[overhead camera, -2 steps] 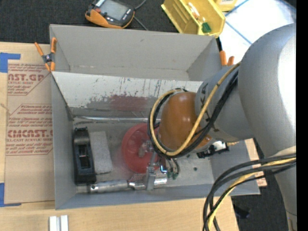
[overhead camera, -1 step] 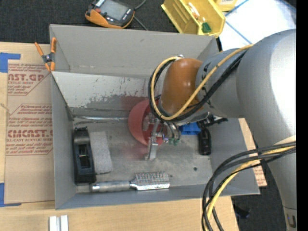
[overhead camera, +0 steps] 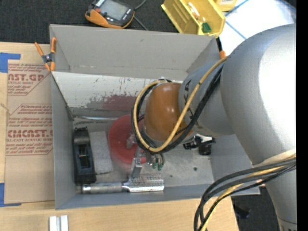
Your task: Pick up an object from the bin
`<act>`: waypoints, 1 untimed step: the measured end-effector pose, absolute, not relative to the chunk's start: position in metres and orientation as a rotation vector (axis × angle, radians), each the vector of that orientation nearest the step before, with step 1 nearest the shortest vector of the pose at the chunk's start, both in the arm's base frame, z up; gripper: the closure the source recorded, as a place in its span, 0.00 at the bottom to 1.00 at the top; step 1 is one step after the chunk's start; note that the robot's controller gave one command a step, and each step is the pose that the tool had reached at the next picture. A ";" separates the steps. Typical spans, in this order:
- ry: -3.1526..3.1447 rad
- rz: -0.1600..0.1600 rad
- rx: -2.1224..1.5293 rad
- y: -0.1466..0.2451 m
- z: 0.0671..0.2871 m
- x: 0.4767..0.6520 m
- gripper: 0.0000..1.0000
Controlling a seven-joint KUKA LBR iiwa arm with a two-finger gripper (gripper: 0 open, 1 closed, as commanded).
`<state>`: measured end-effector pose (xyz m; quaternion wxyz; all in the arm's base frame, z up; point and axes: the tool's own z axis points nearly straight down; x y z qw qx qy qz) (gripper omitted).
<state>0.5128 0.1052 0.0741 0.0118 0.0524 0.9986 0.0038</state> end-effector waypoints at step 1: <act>3.122 0.004 0.182 0.052 0.069 0.571 0.00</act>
Offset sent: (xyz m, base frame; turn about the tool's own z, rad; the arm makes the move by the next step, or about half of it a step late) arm 0.0081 -0.0052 -0.0011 -0.0055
